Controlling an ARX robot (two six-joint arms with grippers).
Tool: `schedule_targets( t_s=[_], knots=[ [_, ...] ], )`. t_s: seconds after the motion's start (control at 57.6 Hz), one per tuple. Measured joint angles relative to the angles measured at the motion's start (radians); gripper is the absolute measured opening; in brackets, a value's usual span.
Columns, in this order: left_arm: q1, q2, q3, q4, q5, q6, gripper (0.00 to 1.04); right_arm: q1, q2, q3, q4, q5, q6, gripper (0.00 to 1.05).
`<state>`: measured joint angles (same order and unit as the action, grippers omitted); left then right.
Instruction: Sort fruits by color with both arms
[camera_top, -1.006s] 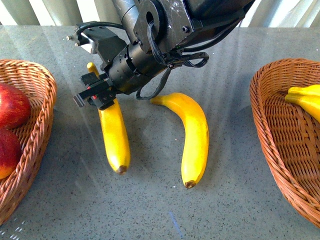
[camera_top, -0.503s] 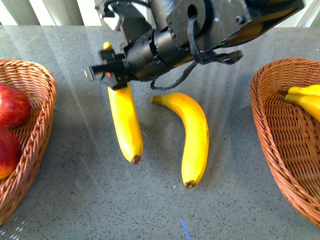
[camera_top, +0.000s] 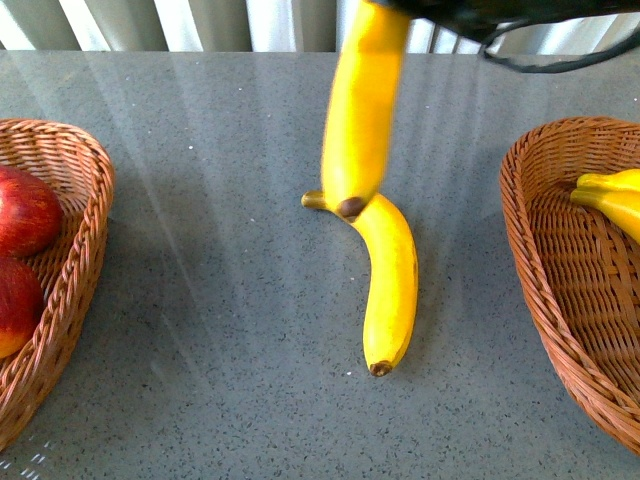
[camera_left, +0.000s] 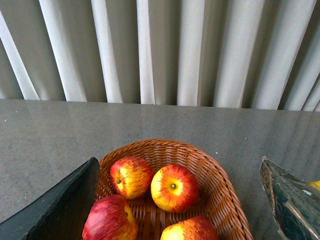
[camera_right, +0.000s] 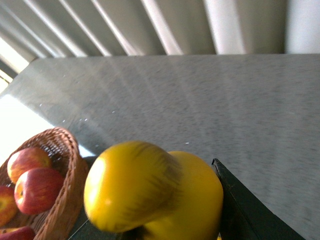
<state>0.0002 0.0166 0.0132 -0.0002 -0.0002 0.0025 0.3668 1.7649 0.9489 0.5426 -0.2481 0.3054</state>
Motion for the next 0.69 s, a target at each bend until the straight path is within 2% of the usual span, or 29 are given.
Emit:
schedule_targets(
  t_s=[0.139, 0.226, 0.312, 0.52, 0.694],
  knots=[
    [0.0, 0.0, 0.0, 0.0, 0.0, 0.0, 0.96, -0.145, -0.154, -0.138, -0.013, 0.015, 0.013, 0.32],
    [0.0, 0.0, 0.0, 0.0, 0.0, 0.0, 0.96, -0.273, -0.241, -0.231, -0.052, 0.009, 0.001, 0.32],
    [0.0, 0.0, 0.0, 0.0, 0.0, 0.0, 0.96, -0.345, -0.261, -0.272, -0.085, -0.016, -0.04, 0.32],
    [0.0, 0.0, 0.0, 0.0, 0.0, 0.0, 0.96, -0.452, -0.231, -0.293, -0.128, 0.006, -0.09, 0.32],
    [0.0, 0.0, 0.0, 0.0, 0.0, 0.0, 0.96, -0.46, -0.208, -0.301, -0.135, 0.051, -0.138, 0.32]
  ],
)
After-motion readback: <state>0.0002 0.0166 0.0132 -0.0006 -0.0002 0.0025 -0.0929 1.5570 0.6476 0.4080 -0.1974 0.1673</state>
